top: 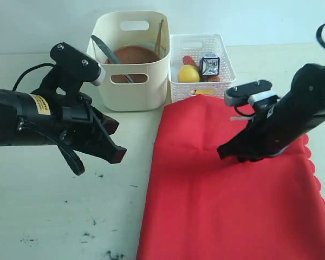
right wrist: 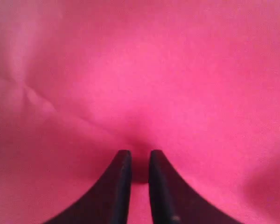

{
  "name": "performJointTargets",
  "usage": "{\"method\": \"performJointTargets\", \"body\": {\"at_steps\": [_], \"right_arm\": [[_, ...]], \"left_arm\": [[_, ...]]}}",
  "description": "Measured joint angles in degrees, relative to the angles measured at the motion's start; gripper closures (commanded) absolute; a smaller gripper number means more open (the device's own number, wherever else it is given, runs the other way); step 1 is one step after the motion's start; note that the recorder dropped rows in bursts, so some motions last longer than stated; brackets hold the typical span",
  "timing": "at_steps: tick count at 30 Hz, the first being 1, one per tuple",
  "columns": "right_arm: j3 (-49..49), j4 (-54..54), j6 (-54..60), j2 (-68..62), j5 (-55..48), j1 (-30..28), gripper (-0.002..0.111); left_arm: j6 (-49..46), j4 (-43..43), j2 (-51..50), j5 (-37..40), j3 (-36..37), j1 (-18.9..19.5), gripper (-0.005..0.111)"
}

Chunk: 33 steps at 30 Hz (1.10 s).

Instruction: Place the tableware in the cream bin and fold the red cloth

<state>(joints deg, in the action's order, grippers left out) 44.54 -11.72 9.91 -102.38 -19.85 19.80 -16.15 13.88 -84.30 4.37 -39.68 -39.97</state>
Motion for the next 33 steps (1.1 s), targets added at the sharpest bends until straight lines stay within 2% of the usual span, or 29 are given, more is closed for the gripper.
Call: {"method": "performJointTargets", "body": {"at_steps": [5,10,13,17,22,25,28,31,33], "right_arm": [[0.3,19.1,-18.6,-1.6,-1.3,-0.8,0.093],[-1.1,48.9,-48.9,-1.1,-7.1,-5.2,0.093],[-1.9,62.6,-63.8,-1.4,-9.8,-8.6,0.094],[-2.2,69.7,-73.0,0.2,-12.0,-10.3,0.094],[-2.2,64.4,-71.5,9.0,-11.0,-10.3,0.098],[-4.3,50.9,-59.7,15.2,-2.4,-9.6,0.099],[-8.1,35.8,-43.5,17.4,7.2,-5.4,0.099],[-10.7,26.5,-33.9,15.9,10.5,-0.3,0.099],[-11.2,23.8,-31.5,13.5,10.9,2.1,0.099]], "left_arm": [[0.0,0.0,0.0,0.2,0.0,0.0,0.107],[0.0,0.0,0.0,0.2,0.0,0.0,0.107],[0.0,0.0,0.0,0.2,0.0,0.0,0.107],[0.0,0.0,0.0,0.4,0.0,0.0,0.107],[0.0,0.0,0.0,0.4,0.0,0.1,0.107],[0.0,0.0,0.0,0.4,0.0,0.1,0.107],[0.0,0.0,0.0,0.4,0.0,0.1,0.107],[0.0,0.0,0.0,0.4,0.0,0.1,0.107],[0.0,0.0,0.0,0.4,0.0,0.1,0.107]]}}
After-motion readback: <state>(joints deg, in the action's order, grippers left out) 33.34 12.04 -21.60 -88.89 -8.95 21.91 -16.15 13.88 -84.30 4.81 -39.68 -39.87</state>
